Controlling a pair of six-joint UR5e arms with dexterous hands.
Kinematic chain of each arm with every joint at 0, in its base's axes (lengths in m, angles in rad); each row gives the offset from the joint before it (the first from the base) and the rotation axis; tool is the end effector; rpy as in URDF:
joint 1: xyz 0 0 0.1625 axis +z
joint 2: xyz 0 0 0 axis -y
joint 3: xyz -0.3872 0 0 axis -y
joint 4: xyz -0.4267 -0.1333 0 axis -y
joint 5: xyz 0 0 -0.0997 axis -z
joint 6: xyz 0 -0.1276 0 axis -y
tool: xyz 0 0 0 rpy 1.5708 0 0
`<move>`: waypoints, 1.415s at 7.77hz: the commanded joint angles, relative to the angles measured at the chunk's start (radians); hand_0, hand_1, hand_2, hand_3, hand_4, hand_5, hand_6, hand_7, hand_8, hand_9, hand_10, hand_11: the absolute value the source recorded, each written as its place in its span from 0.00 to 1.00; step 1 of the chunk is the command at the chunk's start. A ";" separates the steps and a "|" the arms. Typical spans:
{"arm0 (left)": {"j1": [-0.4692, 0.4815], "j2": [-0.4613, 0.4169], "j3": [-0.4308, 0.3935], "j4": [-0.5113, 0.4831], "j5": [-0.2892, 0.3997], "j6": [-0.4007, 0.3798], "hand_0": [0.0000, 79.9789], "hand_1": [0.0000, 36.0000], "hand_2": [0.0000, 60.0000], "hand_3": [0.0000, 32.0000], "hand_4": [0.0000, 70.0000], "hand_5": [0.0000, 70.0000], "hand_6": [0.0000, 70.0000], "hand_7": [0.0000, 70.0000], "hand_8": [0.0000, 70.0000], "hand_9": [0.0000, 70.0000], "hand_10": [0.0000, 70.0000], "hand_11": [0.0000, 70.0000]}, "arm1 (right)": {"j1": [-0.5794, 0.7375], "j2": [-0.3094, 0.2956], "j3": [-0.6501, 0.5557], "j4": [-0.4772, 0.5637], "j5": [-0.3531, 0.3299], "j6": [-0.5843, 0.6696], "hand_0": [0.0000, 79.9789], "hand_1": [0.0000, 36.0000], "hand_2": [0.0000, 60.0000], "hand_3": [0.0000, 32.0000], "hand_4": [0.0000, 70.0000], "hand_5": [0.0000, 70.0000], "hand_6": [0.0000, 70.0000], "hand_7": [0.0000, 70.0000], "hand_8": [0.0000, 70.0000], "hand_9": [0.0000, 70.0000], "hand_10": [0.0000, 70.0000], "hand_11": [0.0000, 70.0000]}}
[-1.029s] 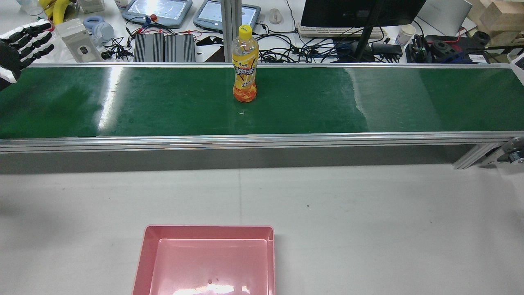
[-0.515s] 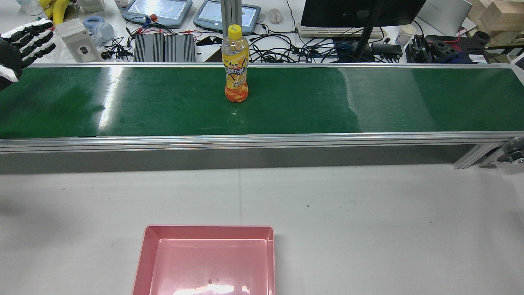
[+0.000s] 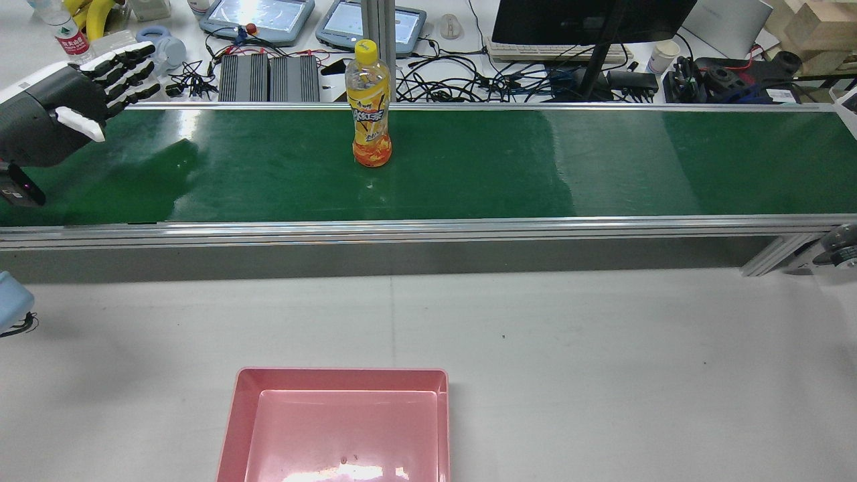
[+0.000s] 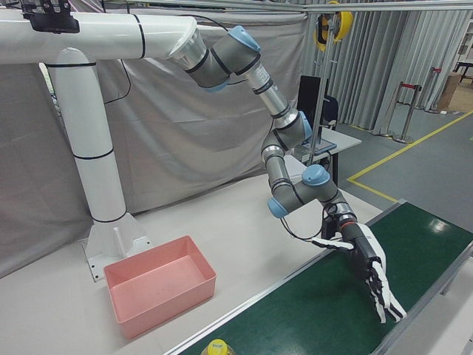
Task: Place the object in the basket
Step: 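Move the left hand forward over the conveyor toward the bottle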
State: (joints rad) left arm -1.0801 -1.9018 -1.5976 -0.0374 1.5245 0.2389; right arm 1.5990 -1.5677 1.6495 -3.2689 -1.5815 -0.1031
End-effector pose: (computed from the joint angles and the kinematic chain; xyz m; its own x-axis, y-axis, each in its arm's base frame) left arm 0.1984 -0.6667 0.4222 -0.9185 -0.3404 -0.2011 0.0370 0.4324 -0.9009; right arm 0.1474 -0.5455 0.6202 -0.9947 -0.0127 0.1023 -0.1016 -0.0470 -0.9937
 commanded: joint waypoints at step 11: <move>0.157 -0.160 -0.022 0.125 -0.227 0.130 0.64 0.02 0.00 0.07 0.13 0.19 0.00 0.00 0.04 0.05 0.07 0.11 | 0.001 0.000 0.007 0.000 0.000 0.000 0.00 0.00 0.00 0.00 0.00 0.00 0.00 0.00 0.00 0.00 0.00 0.00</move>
State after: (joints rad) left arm -0.9425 -2.0455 -1.6244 0.1053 1.3323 0.3178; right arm 1.5999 -1.5677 1.6558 -3.2689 -1.5815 -0.1028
